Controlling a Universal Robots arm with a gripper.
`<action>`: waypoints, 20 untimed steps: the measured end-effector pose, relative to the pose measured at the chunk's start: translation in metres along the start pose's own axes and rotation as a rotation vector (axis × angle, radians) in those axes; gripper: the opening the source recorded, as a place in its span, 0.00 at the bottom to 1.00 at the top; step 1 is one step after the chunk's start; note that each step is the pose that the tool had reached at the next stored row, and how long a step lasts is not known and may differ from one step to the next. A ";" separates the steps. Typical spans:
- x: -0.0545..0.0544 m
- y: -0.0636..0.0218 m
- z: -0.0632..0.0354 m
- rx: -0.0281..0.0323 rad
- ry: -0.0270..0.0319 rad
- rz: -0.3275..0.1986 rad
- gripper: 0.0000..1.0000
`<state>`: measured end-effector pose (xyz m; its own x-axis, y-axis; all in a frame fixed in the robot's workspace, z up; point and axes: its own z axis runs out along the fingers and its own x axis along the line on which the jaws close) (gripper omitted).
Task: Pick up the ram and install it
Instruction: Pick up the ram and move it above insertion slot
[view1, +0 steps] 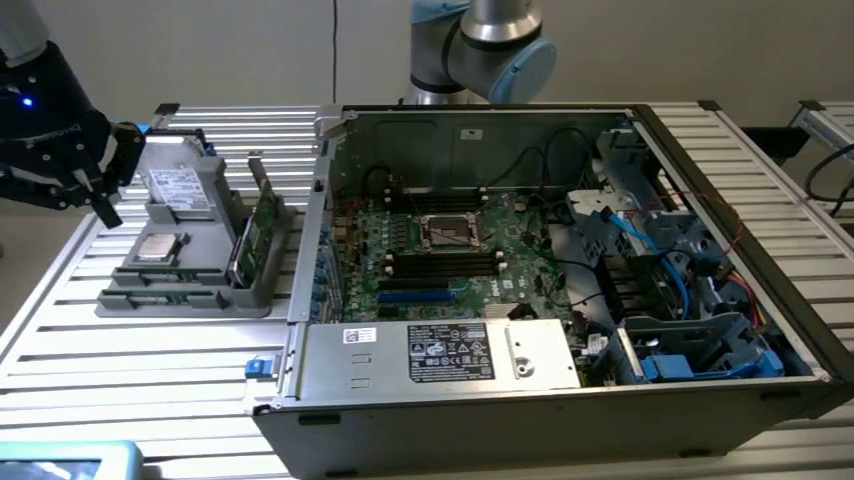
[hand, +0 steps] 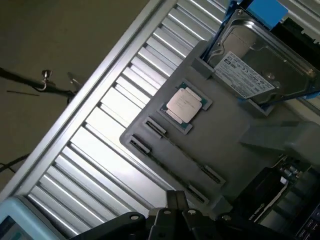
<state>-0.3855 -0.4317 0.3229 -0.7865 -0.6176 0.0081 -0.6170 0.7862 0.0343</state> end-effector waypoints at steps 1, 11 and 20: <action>0.000 0.0000 0.0000 0.0001 0.0007 -0.018 0.11; 0.000 0.0000 0.0000 0.0016 0.0068 -0.198 0.11; 0.000 0.0000 0.0001 0.0108 0.0048 -0.354 0.11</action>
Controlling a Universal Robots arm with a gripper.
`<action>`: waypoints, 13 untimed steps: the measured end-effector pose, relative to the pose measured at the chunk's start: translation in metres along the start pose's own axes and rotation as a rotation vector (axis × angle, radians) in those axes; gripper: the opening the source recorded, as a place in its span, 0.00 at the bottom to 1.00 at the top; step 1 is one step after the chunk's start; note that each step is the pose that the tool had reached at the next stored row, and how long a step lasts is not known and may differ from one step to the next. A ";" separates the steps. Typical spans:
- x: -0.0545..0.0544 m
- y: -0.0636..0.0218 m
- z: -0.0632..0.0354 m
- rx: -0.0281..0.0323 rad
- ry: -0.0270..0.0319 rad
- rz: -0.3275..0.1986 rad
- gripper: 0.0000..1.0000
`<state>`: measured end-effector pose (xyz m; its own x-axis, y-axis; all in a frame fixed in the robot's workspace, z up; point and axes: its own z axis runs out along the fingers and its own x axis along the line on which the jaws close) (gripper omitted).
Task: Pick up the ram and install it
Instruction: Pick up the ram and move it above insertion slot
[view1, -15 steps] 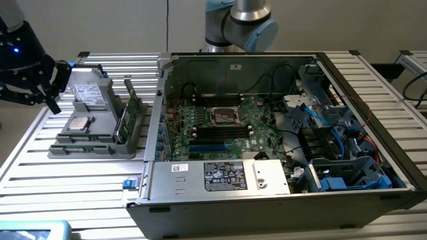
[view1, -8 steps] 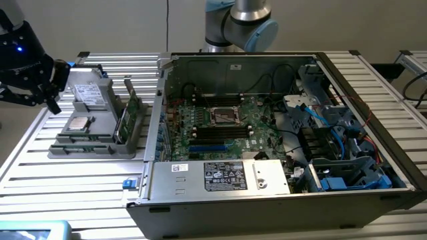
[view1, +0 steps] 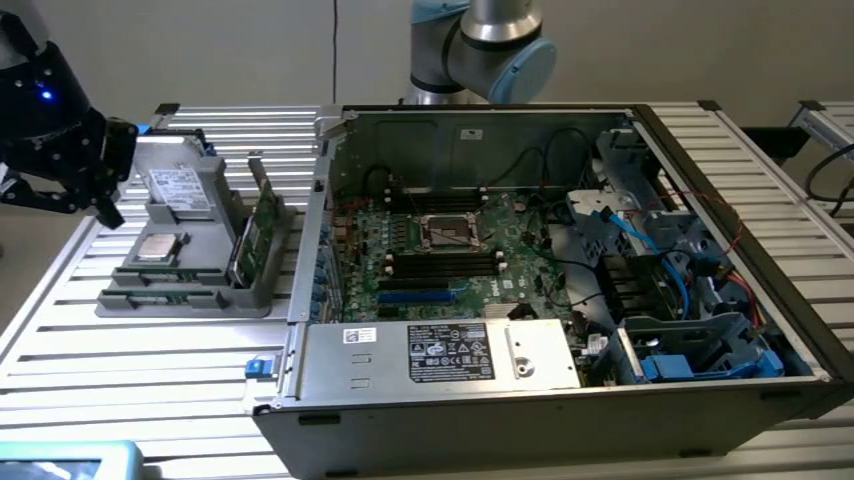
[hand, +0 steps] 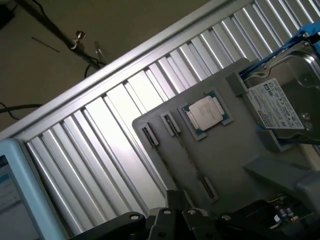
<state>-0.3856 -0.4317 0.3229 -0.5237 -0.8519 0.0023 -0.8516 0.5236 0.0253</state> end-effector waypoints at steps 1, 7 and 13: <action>0.000 0.0000 0.0002 0.0026 -0.0014 -0.017 0.11; 0.000 -0.0001 0.0002 0.0157 -0.0068 -0.122 0.11; 0.000 0.0000 0.0003 0.0233 -0.0093 -0.216 0.11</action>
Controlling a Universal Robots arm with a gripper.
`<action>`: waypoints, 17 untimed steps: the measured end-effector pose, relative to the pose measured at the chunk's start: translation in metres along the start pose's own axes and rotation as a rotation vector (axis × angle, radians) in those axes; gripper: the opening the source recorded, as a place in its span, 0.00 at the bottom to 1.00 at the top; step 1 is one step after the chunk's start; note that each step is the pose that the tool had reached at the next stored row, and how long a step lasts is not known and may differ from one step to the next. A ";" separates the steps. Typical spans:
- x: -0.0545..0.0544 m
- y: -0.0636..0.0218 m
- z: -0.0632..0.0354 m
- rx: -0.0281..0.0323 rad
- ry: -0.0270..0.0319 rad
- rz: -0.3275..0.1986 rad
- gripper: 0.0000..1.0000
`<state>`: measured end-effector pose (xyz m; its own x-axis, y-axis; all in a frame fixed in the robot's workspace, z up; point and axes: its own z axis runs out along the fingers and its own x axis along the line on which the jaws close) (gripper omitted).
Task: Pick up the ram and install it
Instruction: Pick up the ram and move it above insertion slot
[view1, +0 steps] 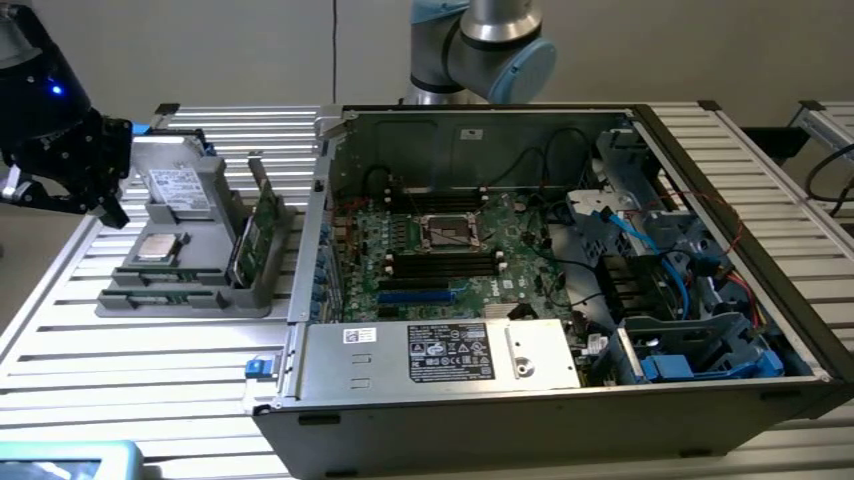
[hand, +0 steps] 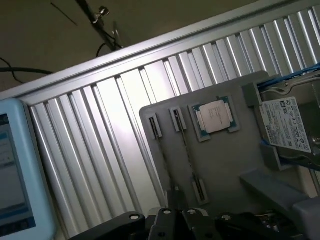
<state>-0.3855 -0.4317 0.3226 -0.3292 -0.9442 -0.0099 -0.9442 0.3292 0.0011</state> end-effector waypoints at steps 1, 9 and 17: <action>0.000 0.0000 0.0000 0.0009 -0.0003 -0.014 0.11; 0.000 0.0001 0.0000 0.0101 -0.0037 -0.126 0.11; 0.000 0.0003 0.0001 0.0199 -0.0073 -0.218 0.11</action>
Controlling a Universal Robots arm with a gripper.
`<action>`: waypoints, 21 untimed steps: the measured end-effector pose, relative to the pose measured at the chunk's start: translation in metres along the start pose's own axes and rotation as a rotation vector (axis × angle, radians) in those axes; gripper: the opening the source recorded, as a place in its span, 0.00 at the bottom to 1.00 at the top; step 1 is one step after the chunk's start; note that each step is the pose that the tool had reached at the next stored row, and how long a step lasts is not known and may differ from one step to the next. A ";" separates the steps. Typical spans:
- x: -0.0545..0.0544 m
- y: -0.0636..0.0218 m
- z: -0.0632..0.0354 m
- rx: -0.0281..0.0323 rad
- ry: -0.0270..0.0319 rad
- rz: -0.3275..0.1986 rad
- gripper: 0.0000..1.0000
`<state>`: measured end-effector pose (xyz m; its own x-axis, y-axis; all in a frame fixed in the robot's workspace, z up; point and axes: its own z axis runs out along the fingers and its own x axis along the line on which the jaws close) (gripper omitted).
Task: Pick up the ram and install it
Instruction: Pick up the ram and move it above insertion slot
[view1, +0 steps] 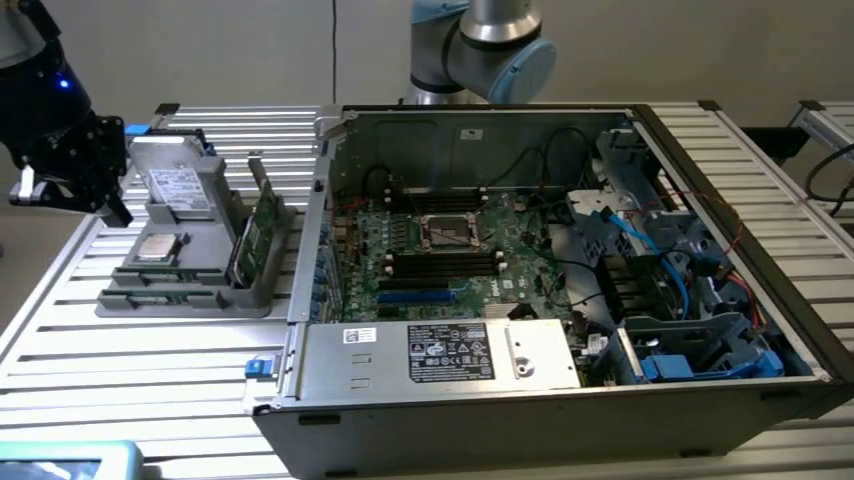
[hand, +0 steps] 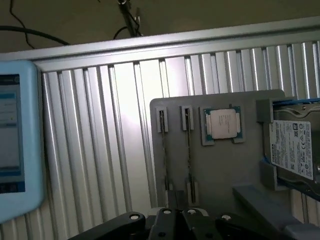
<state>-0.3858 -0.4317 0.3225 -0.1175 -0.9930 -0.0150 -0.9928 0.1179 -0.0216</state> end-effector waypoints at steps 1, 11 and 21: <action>0.000 0.0000 0.0000 0.0004 -0.0003 -0.010 0.11; 0.000 0.0002 0.0009 0.0002 -0.0005 -0.026 0.11; 0.000 0.0002 0.0028 0.0003 -0.0005 -0.026 0.24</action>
<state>-0.3860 -0.4317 0.3197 -0.0913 -0.9957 -0.0150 -0.9955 0.0917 -0.0223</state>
